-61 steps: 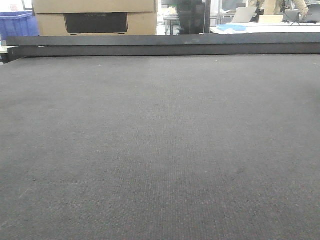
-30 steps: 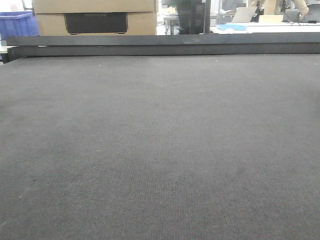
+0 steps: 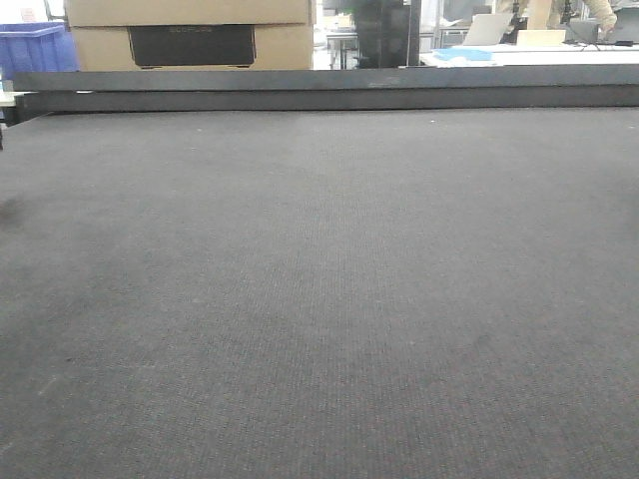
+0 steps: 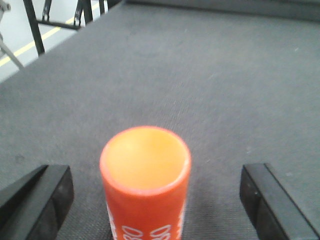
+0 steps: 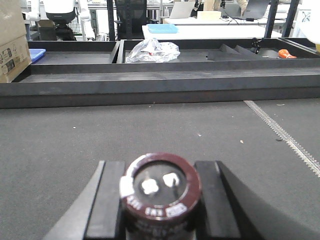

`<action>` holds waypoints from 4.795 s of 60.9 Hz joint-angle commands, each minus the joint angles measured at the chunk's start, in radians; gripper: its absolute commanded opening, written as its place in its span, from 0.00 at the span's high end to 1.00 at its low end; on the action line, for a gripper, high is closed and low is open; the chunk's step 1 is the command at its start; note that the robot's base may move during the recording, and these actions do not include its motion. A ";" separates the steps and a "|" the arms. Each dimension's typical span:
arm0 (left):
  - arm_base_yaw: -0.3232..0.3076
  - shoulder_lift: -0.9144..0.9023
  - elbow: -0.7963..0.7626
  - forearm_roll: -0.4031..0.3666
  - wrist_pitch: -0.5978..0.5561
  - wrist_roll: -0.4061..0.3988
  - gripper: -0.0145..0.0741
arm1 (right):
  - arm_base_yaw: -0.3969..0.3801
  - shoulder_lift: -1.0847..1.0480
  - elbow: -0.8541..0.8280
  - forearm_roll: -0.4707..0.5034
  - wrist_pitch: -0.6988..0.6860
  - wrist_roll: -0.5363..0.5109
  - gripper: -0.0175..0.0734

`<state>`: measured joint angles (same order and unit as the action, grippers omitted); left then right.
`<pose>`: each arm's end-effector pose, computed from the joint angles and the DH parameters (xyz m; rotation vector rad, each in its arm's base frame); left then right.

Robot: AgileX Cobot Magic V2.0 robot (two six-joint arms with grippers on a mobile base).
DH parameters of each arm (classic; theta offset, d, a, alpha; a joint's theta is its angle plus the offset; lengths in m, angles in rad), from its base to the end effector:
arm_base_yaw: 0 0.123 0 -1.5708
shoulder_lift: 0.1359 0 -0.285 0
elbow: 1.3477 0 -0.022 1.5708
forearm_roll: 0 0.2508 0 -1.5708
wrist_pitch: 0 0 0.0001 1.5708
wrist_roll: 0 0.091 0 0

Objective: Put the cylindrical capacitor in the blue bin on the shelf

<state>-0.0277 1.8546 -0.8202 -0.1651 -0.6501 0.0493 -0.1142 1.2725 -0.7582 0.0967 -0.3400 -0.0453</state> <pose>0.3669 -0.0011 0.1653 -0.1199 1.8691 0.0174 0.2797 -0.0350 0.3122 0.1571 1.6525 -0.0786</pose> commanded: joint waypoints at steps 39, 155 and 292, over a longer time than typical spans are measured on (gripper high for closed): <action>0.006 0.119 -0.102 -0.035 -0.031 -0.008 0.54 | -0.004 -0.010 0.001 -0.007 0.005 0.002 0.97; -0.189 -1.143 -0.129 0.134 1.331 0.010 0.96 | 0.276 -0.734 -0.077 0.021 0.909 0.002 0.97; -0.187 -1.182 -0.088 0.134 1.314 0.010 0.96 | 0.276 -0.755 -0.077 0.021 0.908 0.002 0.97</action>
<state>-0.2089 0.6760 -0.9096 -0.0260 0.6895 0.0585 0.1613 0.5234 -0.8351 0.1209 0.5895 -0.0453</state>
